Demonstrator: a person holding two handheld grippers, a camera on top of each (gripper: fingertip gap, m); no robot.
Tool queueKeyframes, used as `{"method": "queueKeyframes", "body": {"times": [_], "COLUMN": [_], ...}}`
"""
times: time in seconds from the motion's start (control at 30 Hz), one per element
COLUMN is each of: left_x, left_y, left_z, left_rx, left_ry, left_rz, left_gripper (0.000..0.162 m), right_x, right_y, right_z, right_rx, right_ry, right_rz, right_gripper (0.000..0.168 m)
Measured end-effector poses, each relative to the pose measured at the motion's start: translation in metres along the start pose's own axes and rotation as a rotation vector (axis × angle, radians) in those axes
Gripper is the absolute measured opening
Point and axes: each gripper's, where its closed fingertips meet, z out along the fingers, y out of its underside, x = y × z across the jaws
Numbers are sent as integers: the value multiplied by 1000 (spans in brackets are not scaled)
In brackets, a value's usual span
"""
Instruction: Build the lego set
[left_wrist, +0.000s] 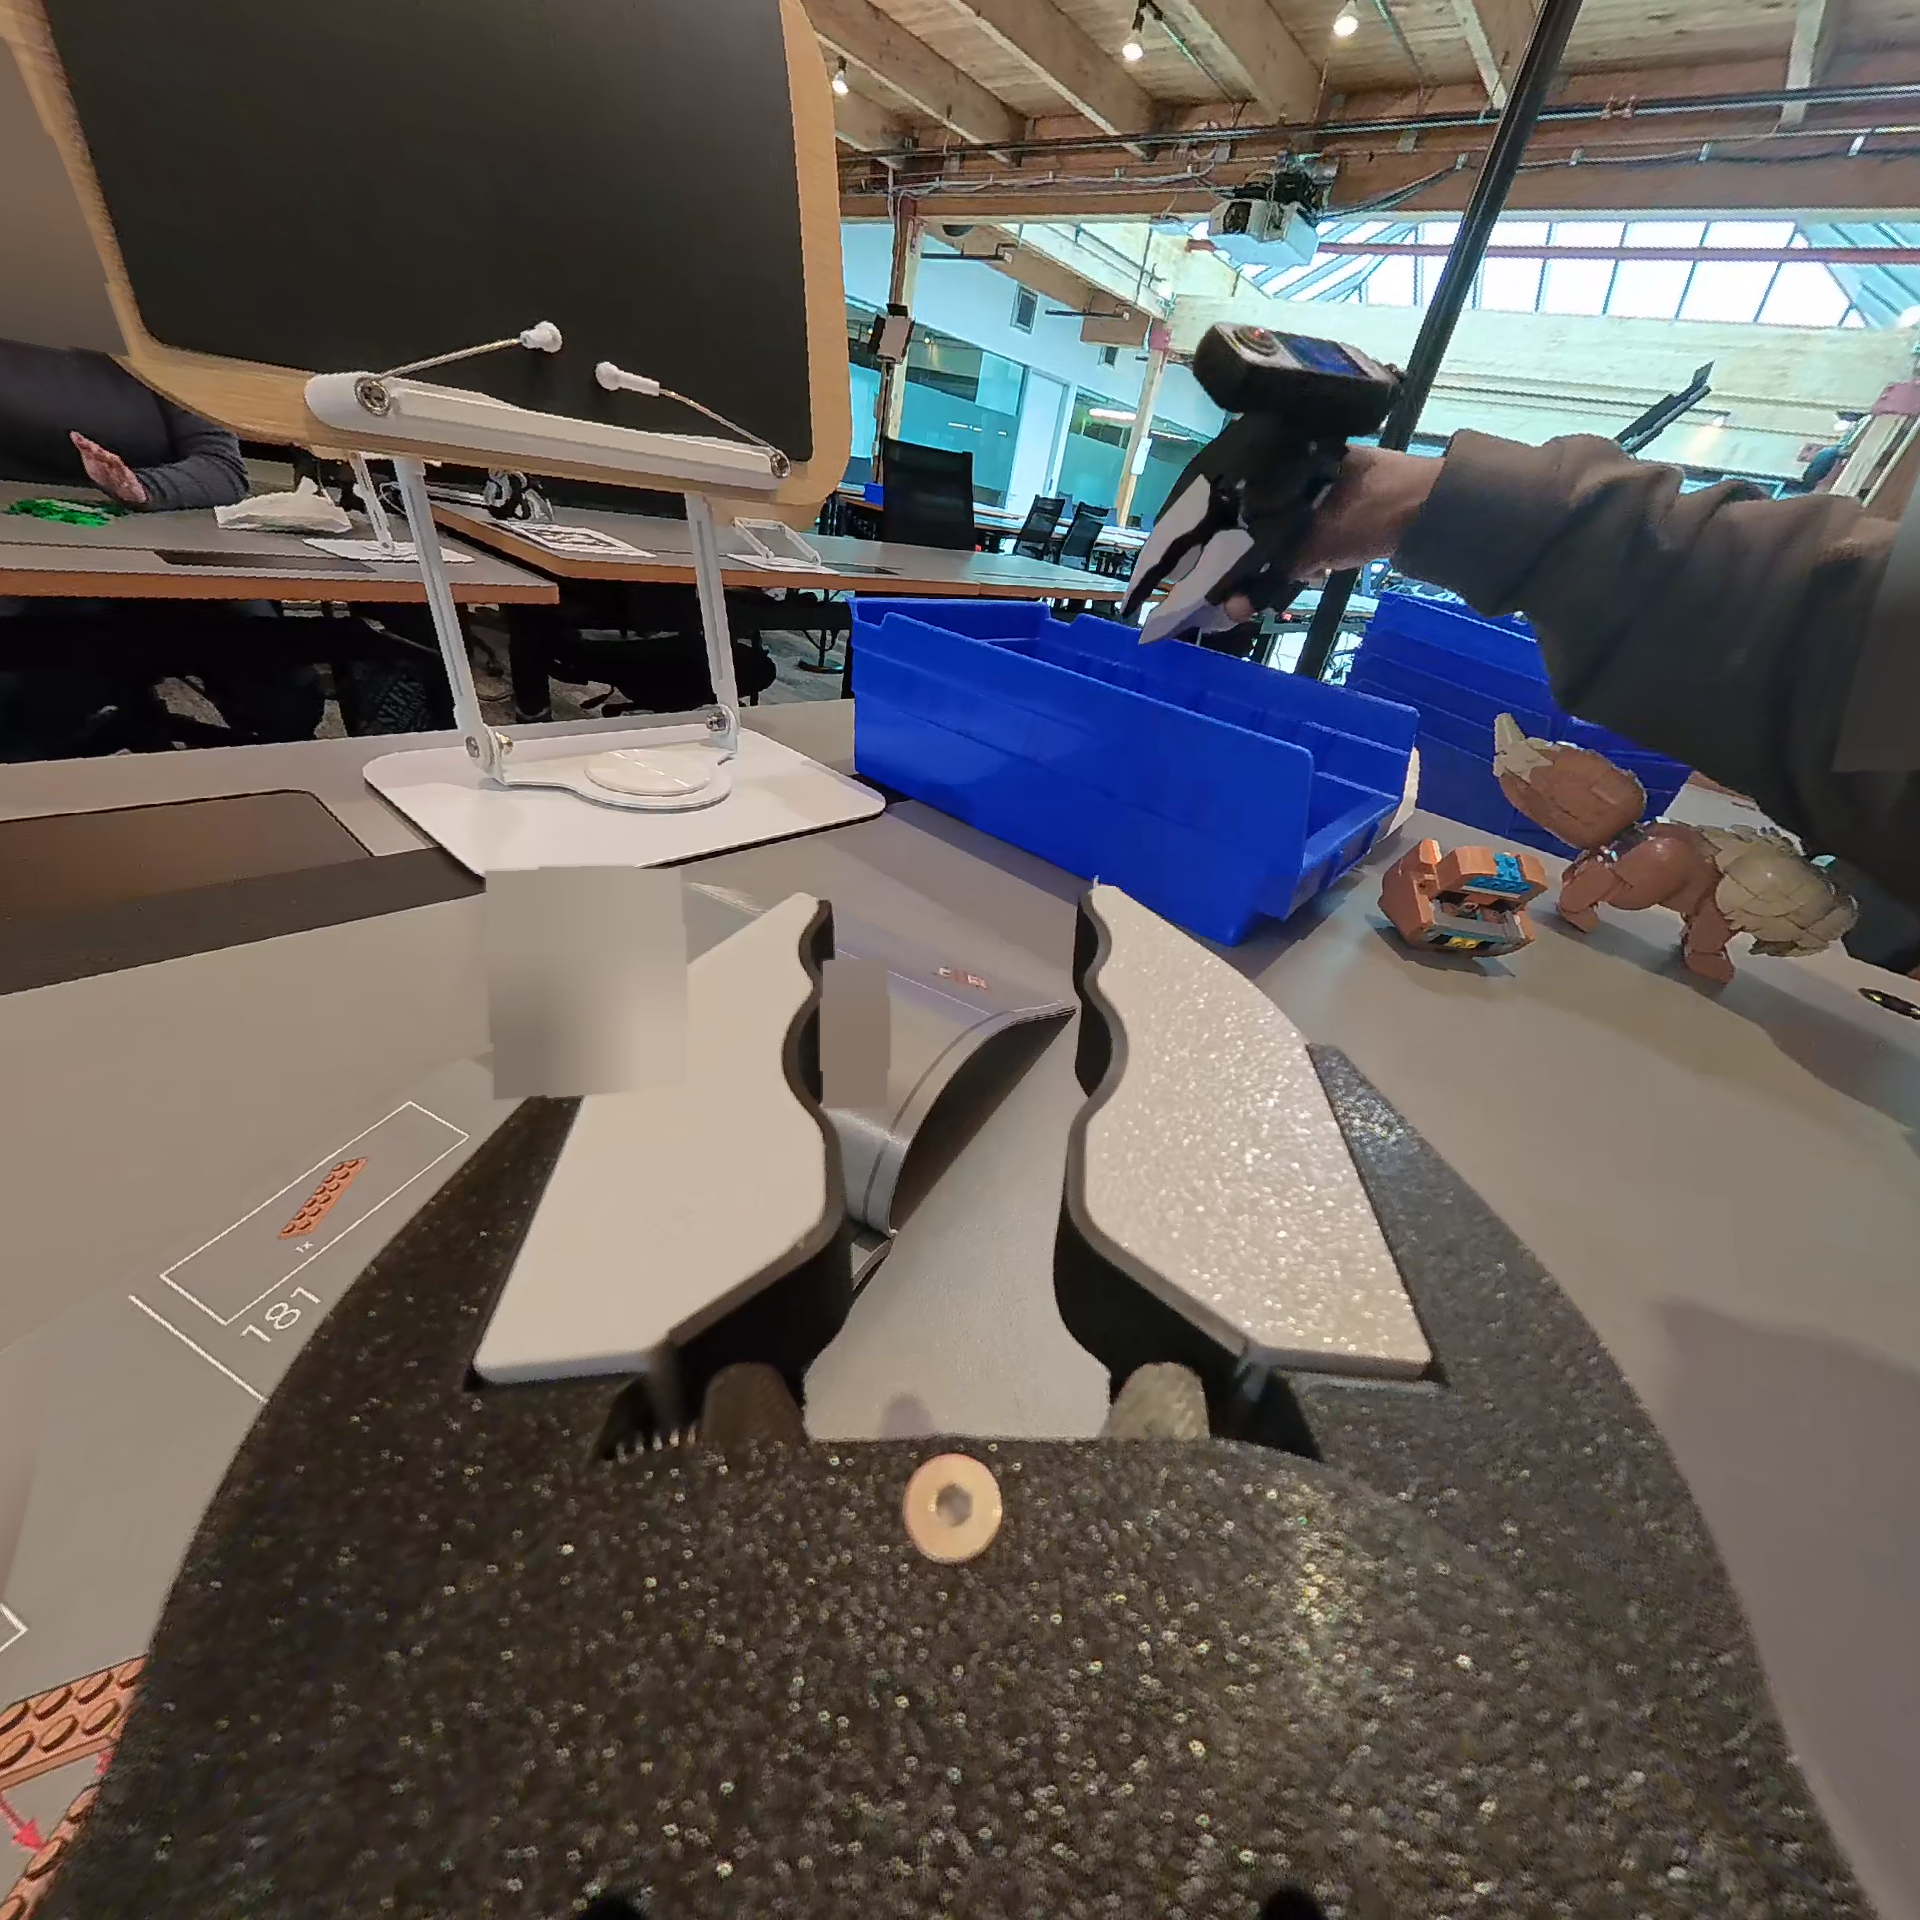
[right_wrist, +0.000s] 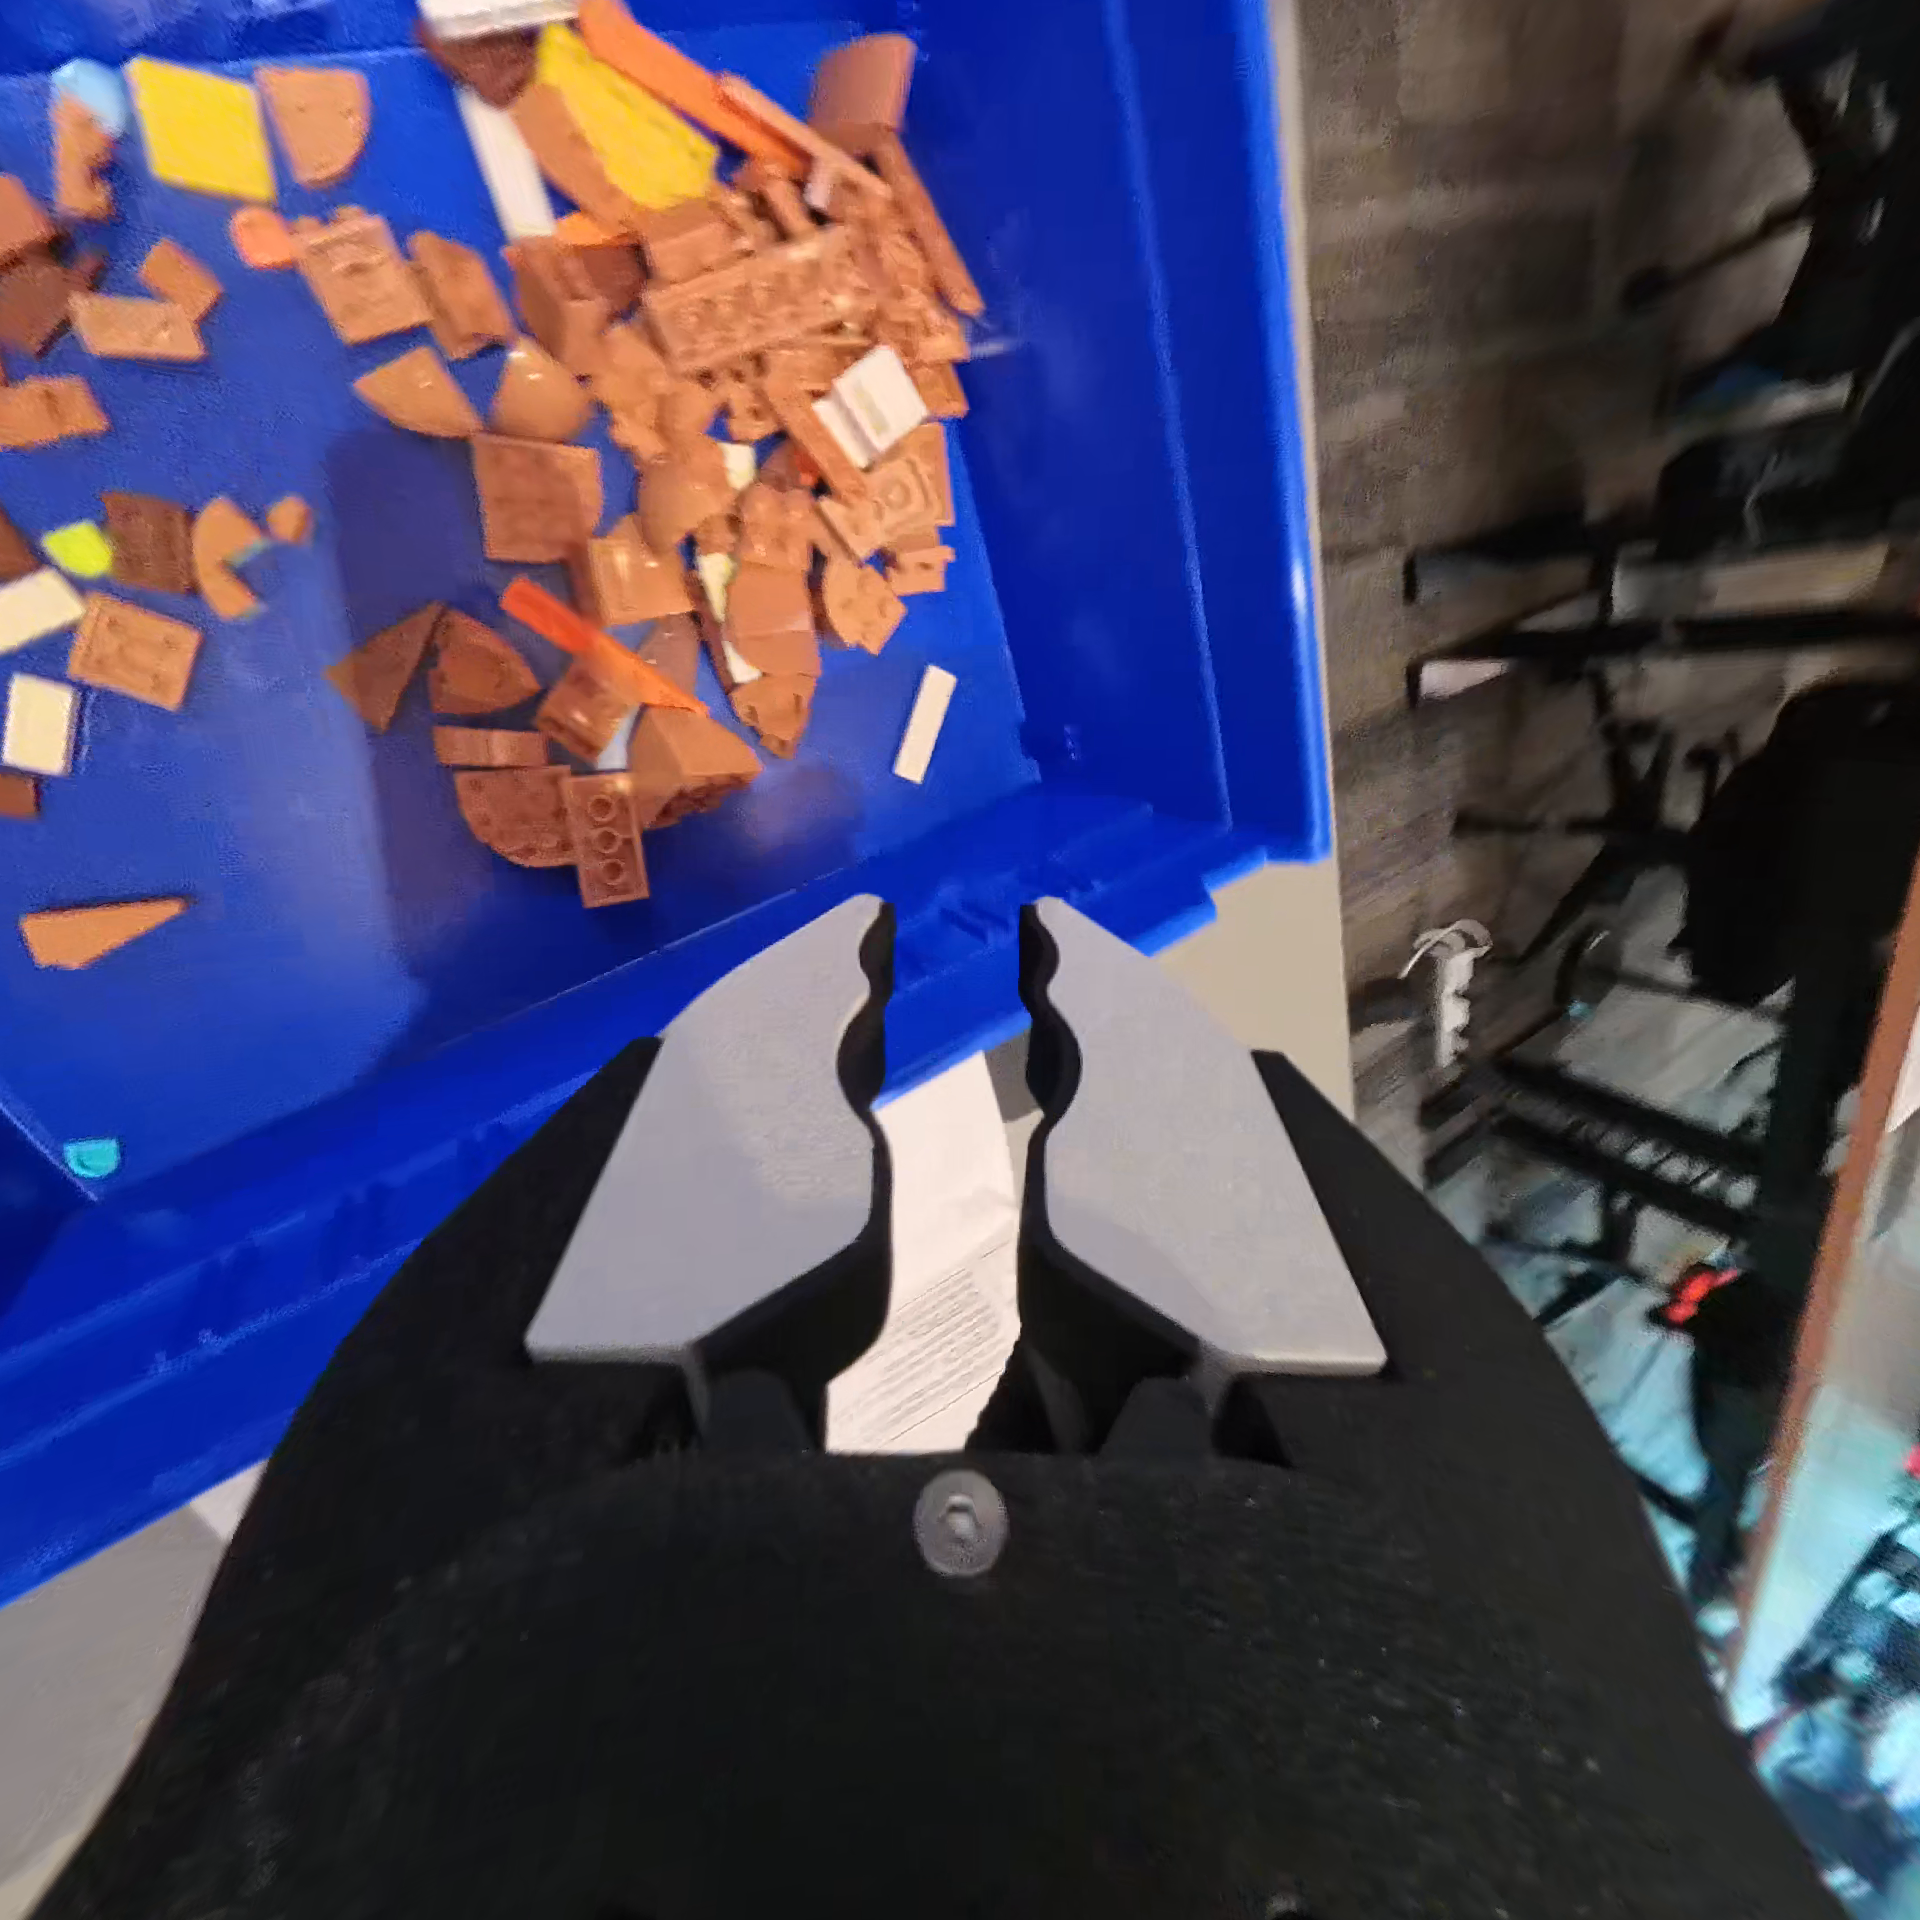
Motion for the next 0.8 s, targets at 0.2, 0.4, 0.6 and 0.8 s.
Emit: {"method": "queueKeyframes", "body": {"times": [0.2,0.4,0.6,0.8], "left_x": [1,2,3,3], "left_y": [0,0,0,1], "left_z": [0,0,0,0], "left_rx": [-2,-6,-6,-8], "left_ry": [1,6,7,8], "left_rz": [5,7,11,14], "left_gripper": [44,44,44,44], "right_x": [3,-22,-31,-56], "right_y": [25,32,34,29], "right_z": [6,15,8,0], "right_rx": [-97,-145,-198,-216], "right_ry": [-102,-292,-291,-290], "right_rz": [323,492,459,395], "right_gripper": [30,33,30,30]}}
